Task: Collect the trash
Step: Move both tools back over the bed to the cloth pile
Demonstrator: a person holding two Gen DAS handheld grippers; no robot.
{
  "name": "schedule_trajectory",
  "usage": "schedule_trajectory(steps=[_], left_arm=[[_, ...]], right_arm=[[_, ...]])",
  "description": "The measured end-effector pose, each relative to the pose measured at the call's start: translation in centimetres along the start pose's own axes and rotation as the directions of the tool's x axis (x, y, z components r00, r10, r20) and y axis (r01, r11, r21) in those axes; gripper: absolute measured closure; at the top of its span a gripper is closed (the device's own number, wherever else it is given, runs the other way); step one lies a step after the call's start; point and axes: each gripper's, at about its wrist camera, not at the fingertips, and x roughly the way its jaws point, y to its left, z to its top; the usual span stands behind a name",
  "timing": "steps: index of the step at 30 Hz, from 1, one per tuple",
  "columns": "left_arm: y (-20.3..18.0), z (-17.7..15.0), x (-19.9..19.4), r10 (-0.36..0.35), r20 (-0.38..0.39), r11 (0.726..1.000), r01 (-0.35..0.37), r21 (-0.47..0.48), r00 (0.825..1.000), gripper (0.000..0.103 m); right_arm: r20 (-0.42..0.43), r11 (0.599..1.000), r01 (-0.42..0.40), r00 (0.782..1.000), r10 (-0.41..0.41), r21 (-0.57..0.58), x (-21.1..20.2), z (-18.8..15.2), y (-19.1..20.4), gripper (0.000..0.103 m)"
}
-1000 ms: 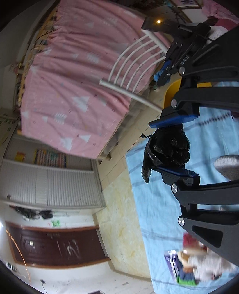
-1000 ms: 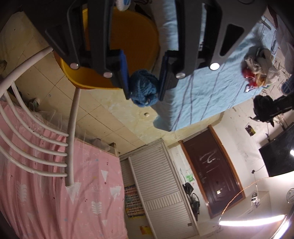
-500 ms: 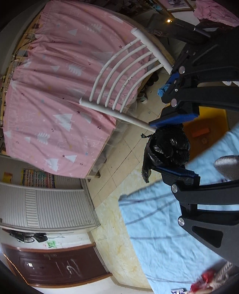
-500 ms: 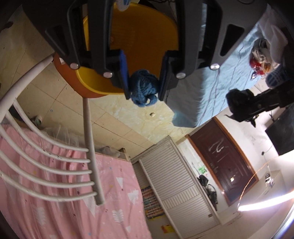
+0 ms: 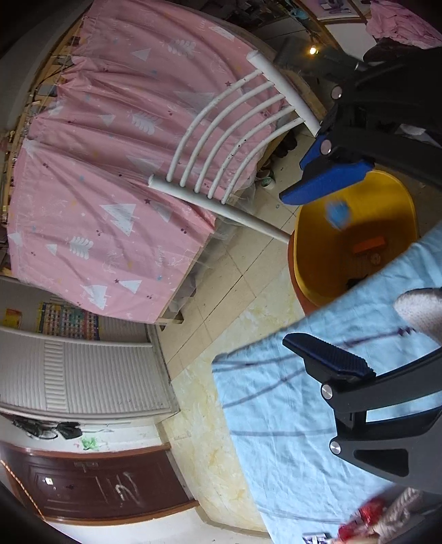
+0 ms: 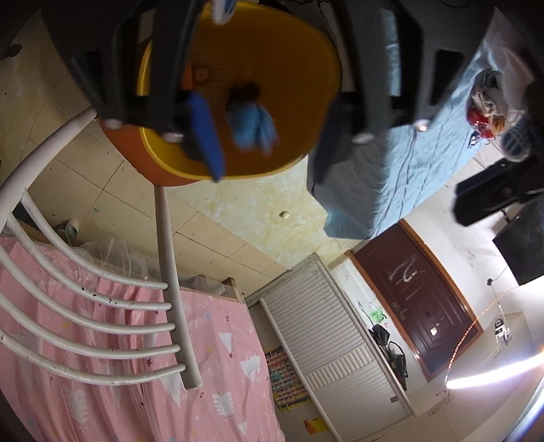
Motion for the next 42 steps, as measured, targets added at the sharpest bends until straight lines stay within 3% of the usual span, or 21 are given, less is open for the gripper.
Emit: schedule_trajectory(steps=[4, 10, 23, 33, 42], left_arm=[[0.8, -0.5, -3.3, 0.02, 0.05, 1.0, -0.02, 0.013, 0.999, 0.033], [3.1, -0.9, -7.6, 0.074, 0.103, 0.997, -0.076, 0.013, 0.992, 0.031], [10.8, -2.5, -14.5, 0.163, 0.154, 0.984, -0.149, -0.101, 0.974, 0.028], [19.7, -3.8, -19.9, 0.259, 0.192, 0.944, -0.207, -0.256, 0.946, 0.024], [26.2, -5.1, -21.2, 0.326, 0.162, 0.903, -0.256, -0.344, 0.931, 0.022]], right_arm=[[-0.004, 1.0, -0.003, 1.0, 0.003, -0.011, -0.1, 0.0, 0.8, 0.039], [-0.012, 0.994, -0.046, 0.999, 0.045, -0.1, -1.3, -0.3, 5.5, 0.035], [-0.075, 0.954, -0.164, 0.986, 0.15, -0.252, -1.9, -2.2, 15.7, 0.029], [-0.154, 0.863, -0.309, 0.951, 0.269, -0.4, -2.7, -5.0, 25.3, 0.021], [-0.242, 0.772, -0.417, 0.909, 0.34, -0.481, -2.5, -7.9, 31.9, 0.017]])
